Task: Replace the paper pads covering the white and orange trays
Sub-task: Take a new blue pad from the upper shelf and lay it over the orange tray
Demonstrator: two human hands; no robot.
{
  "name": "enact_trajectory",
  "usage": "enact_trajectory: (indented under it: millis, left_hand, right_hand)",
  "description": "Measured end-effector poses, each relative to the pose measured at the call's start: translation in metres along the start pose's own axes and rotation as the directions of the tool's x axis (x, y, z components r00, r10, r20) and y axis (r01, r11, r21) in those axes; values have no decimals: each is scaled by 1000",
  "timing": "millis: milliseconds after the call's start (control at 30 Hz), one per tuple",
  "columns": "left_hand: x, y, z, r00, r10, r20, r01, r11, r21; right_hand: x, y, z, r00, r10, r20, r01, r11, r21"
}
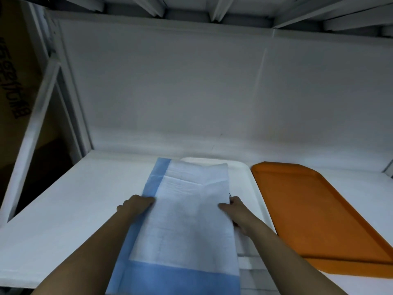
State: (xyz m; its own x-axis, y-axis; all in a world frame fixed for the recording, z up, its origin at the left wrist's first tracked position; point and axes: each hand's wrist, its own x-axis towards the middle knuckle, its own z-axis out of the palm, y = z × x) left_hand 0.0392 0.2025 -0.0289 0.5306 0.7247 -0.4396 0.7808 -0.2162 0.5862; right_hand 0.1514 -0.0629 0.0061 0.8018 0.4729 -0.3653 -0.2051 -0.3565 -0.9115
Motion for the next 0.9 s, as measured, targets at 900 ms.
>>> enact_trajectory:
  millis: [900]
  left_hand:
    - [-21,76,131,687,713,144,-623,475,621]
  right_hand:
    - [72,32,-20,926,-350,143,263,325,-909]
